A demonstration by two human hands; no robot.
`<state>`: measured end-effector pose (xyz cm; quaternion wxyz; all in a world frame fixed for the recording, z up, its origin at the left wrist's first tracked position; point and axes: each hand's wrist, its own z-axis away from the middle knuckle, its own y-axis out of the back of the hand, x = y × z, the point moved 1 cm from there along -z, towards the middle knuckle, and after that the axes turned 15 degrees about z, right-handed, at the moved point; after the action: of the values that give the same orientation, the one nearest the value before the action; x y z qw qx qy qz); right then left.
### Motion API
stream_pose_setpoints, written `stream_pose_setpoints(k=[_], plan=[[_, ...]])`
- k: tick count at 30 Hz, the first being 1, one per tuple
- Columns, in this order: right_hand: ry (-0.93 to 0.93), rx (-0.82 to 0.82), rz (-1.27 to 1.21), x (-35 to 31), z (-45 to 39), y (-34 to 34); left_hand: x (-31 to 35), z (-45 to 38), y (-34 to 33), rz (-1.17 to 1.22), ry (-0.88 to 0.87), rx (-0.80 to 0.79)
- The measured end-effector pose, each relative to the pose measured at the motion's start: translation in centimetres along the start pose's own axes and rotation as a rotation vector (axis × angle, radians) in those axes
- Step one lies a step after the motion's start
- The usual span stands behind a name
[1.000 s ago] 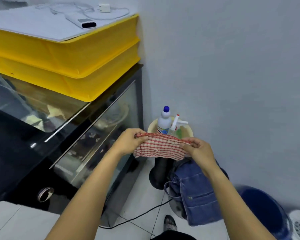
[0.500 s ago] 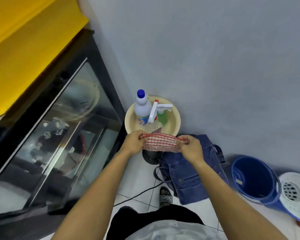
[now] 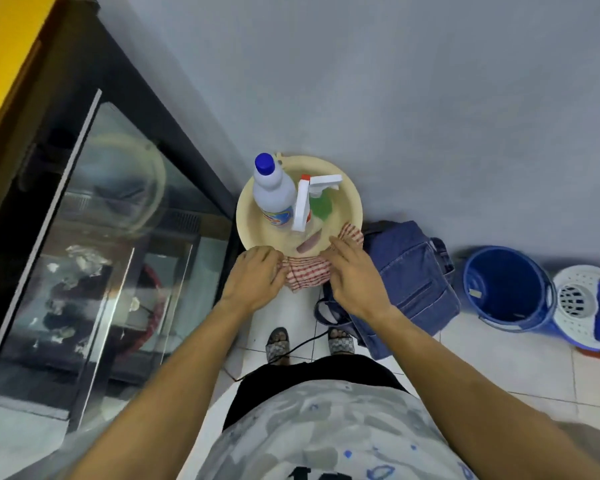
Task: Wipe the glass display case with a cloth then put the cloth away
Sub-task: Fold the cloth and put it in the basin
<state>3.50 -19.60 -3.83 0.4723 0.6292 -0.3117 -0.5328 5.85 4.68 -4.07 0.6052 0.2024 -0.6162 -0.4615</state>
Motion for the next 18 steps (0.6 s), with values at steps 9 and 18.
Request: stream_pose_setpoints(k=[9,18], plan=[[-0.005,-0.031,0.237,-2.4,0.9,-3.1,-4.6,-1.8,2.4,-0.165,-0.284,-0.323],[-0.127,-0.132,0.246,-2.2,0.6,-3.6,-5.1,-3.5,2.3,-0.307,-0.262,-0.468]])
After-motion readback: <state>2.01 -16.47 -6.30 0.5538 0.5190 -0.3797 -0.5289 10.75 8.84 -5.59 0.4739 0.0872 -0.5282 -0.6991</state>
